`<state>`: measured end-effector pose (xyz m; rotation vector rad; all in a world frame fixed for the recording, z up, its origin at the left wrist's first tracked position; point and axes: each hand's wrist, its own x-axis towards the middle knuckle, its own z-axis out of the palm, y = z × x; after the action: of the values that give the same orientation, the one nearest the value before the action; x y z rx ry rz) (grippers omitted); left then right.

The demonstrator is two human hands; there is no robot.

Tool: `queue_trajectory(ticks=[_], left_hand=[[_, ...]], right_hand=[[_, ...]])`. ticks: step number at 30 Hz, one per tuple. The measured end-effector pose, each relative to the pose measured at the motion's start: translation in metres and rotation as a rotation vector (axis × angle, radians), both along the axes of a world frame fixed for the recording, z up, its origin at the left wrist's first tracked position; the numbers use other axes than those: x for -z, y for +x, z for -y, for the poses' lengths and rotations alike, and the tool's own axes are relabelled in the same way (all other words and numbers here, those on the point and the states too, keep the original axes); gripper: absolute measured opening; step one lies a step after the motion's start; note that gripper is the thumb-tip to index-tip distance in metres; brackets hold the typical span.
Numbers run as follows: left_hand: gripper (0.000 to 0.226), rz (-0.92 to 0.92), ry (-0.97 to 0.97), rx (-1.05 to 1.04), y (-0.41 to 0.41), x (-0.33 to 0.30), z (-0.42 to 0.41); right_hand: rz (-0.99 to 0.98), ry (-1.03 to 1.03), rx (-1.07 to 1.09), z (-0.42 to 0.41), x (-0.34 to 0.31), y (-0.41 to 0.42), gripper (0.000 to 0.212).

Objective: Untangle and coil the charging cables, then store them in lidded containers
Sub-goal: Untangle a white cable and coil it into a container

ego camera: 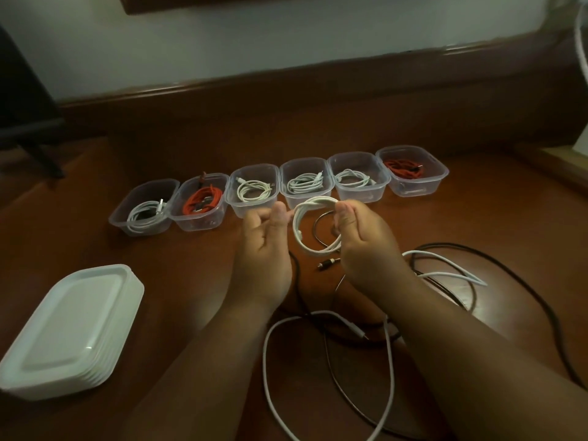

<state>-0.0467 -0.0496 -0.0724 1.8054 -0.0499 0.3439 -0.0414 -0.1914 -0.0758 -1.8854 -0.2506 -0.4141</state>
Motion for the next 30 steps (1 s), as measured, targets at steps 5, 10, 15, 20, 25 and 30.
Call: queue_trajectory(ticks=[5, 10, 15, 20, 25, 30], left_hand=[[0.023, -0.118, -0.191, 0.13, -0.002, 0.001, 0.006], [0.025, -0.25, -0.759, 0.262, 0.001, -0.004, 0.006], [0.027, -0.247, -0.9, 0.311, -0.002, -0.008, 0.003], [0.025, -0.115, -0.395, 0.208, 0.0, -0.009, -0.007], [0.028, -0.064, 0.002, 0.08, -0.001, -0.015, -0.038], [0.028, 0.066, 0.28, 0.117, 0.006, -0.034, -0.071]], right_hand=[[-0.022, -0.002, 0.033, -0.002, 0.005, 0.004, 0.033], [-0.034, -0.152, 0.044, -0.002, 0.012, 0.009, 0.03], [-0.042, -0.173, 0.021, -0.005, 0.013, 0.008, 0.029], [-0.17, -0.108, -0.003, -0.016, 0.004, 0.002, 0.032], [-0.341, -0.131, -0.106, -0.026, -0.008, -0.003, 0.012], [-0.311, -0.378, -0.144, -0.038, -0.039, 0.011, 0.006]])
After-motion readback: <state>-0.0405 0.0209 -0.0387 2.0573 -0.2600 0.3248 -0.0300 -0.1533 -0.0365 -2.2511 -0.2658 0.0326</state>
